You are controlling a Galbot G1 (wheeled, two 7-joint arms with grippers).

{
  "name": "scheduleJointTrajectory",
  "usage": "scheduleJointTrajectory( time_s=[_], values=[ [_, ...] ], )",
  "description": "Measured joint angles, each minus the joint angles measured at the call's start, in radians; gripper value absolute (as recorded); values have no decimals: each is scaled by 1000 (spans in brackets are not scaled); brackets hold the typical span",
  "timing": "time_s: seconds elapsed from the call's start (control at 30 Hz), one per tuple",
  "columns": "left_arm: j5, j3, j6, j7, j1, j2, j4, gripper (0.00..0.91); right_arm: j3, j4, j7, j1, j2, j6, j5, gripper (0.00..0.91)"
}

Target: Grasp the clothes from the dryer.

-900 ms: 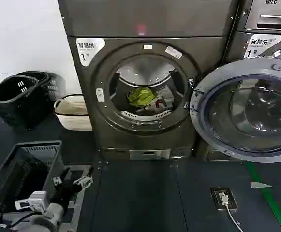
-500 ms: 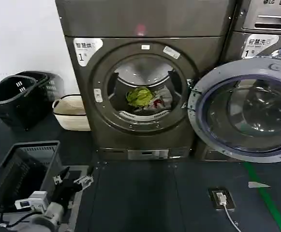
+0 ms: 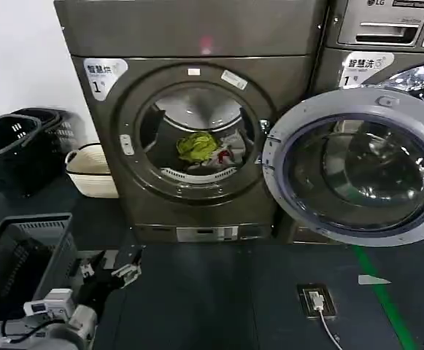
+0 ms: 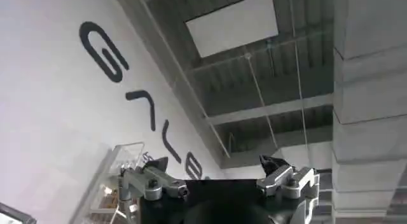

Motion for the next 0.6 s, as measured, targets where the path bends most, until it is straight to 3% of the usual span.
scheduleJointTrajectory(
  time_s=[0.6],
  values=[
    [3,-1,-6,6,6,2,-13,907,-3,1,-1,-1,-1,10,12,907]
  ],
)
